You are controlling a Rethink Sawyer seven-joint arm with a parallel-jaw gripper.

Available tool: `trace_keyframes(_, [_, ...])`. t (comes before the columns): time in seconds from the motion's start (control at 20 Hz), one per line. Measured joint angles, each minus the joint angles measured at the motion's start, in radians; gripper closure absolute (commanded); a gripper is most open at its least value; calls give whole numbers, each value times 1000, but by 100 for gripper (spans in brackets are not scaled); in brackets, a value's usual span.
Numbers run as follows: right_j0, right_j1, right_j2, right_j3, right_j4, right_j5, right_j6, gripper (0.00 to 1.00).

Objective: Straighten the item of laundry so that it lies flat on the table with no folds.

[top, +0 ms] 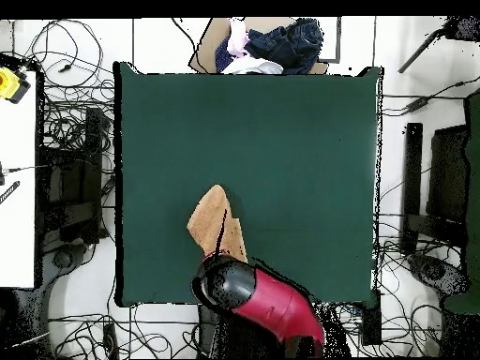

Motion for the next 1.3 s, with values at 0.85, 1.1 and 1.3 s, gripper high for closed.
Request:
trace_keyframes(0.85, [-210,-82,-9,-135,-138,62,0,100])
trace_keyframes(1.1, [-248,-87,-8,-155,-159,68,0,100])
trace_keyframes(1.3, [-274,-102,-6,-170,-174,92,0,100])
